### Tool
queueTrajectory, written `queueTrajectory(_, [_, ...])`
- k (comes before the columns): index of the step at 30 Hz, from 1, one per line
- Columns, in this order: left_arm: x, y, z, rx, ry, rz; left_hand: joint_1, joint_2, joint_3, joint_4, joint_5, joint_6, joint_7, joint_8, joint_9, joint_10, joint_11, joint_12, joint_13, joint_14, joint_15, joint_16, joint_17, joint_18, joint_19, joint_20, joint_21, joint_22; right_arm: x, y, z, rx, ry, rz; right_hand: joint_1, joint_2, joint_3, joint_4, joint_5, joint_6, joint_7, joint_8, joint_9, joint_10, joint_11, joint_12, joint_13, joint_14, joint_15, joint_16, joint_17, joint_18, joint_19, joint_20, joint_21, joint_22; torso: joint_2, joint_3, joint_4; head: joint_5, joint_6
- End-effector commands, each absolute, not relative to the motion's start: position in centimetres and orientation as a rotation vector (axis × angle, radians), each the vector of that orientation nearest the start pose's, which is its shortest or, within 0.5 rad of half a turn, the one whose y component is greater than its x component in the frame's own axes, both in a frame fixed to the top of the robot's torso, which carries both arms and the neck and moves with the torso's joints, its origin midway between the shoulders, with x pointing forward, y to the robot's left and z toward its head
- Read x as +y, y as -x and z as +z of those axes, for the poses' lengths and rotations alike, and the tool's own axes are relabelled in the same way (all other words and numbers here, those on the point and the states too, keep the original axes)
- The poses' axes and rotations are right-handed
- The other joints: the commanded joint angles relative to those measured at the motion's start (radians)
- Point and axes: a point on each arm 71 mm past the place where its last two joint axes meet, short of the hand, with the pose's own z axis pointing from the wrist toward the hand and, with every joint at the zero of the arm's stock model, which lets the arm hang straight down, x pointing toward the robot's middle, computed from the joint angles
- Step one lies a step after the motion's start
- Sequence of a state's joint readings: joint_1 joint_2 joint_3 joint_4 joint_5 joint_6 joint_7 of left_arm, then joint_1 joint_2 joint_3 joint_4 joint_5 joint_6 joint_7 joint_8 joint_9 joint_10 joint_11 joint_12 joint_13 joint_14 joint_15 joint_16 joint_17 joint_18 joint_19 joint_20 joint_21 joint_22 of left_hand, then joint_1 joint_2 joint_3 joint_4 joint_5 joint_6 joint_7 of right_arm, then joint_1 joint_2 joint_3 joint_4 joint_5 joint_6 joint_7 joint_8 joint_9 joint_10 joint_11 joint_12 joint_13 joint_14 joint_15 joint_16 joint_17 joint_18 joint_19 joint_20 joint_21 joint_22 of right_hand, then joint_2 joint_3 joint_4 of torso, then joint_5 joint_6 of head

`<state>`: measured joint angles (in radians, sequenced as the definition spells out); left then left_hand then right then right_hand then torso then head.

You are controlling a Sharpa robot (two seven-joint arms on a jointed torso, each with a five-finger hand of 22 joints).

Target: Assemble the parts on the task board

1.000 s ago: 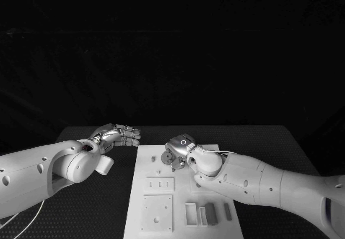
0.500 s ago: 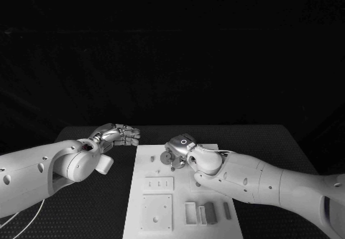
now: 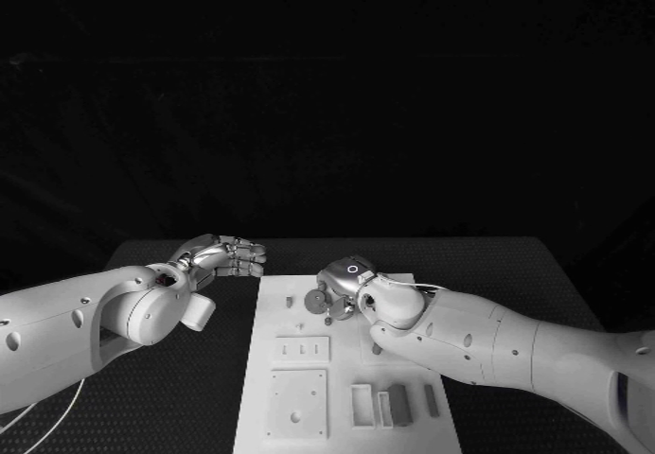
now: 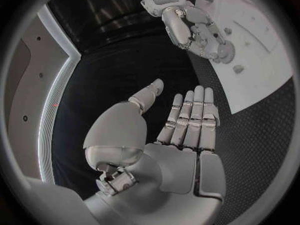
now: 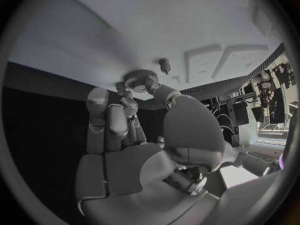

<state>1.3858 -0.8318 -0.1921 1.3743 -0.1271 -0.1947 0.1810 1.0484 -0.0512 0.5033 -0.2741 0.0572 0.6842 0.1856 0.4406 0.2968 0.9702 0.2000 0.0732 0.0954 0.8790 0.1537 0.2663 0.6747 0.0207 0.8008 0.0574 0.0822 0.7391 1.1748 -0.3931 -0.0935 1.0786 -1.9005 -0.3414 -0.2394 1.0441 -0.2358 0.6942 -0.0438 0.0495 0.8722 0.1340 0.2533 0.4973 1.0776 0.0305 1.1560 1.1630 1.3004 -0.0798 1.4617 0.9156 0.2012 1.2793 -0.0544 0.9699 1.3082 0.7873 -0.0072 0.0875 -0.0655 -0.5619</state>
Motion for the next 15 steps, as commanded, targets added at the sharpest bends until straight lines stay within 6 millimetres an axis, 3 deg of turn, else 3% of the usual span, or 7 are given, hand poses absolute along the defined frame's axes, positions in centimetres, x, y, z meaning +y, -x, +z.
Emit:
queueTrajectory(1, [24.33,-52.56,-15.79,1.657,0.954,-1.332,-0.009,0.001,-0.004,0.002,-0.005,-0.007,0.027,-0.006,0.001,-0.003,0.004,-0.004,-0.001,0.005,0.003,-0.004,0.002,-0.003,0.008,-0.001,-0.006,0.0,-8.91,-53.59,-23.41,1.601,0.49,0.378,0.0,0.012,0.001,0.007,0.004,-0.014,0.018,-0.007,-0.002,-0.002,0.008,-0.001,-0.001,0.0,0.009,-0.005,-0.001,0.061,0.003,-0.004,-0.007,0.014,0.0,-0.0003,0.0007,-0.001,-0.001])
queueTrajectory(7, [24.41,-52.55,-15.8,1.656,0.956,-1.33,-0.009,0.001,-0.005,0.002,-0.005,-0.008,0.028,-0.006,0.001,-0.004,0.004,-0.004,-0.001,0.005,0.003,-0.005,0.002,-0.004,0.008,0.0,-0.007,0.0,-9.25,-53.75,-23.59,1.633,0.459,0.395,-0.005,0.029,-0.004,0.012,0.004,-0.017,0.019,-0.009,-0.005,-0.006,0.01,0.001,0.0,-0.002,0.011,-0.006,-0.001,0.061,0.001,-0.004,-0.008,0.016,0.0,0.0005,0.0007,-0.001,-0.001])
queueTrajectory(11, [24.36,-52.54,-15.8,1.657,0.955,-1.331,-0.011,0.001,-0.005,0.004,-0.005,-0.011,0.031,-0.008,0.0,-0.004,0.004,-0.004,-0.001,0.005,0.003,-0.005,0.002,-0.003,0.008,-0.001,-0.007,0.0,-9.42,-53.86,-23.66,1.642,0.451,0.396,-0.001,0.058,-0.009,0.004,0.004,-0.016,0.019,-0.009,-0.008,-0.009,0.01,0.004,0.0,-0.003,0.011,-0.006,0.0,0.061,-0.001,-0.005,-0.008,0.017,0.0,0.0005,0.0007,-0.002,-0.001])
queueTrajectory(15, [24.4,-52.55,-15.8,1.657,0.956,-1.33,-0.012,0.001,-0.005,0.005,-0.005,-0.012,0.033,-0.009,0.0,-0.004,0.004,-0.004,-0.002,0.005,0.003,-0.006,0.003,-0.003,0.008,-0.001,-0.007,0.0,-9.51,-53.88,-23.44,1.613,0.437,0.398,-0.003,0.061,-0.013,0.002,0.004,-0.017,0.02,-0.01,-0.009,-0.01,0.01,0.004,0.0,-0.003,0.011,-0.006,0.001,0.061,-0.002,-0.005,-0.008,0.017,0.0,0.0,0.001,-0.001,0.0])
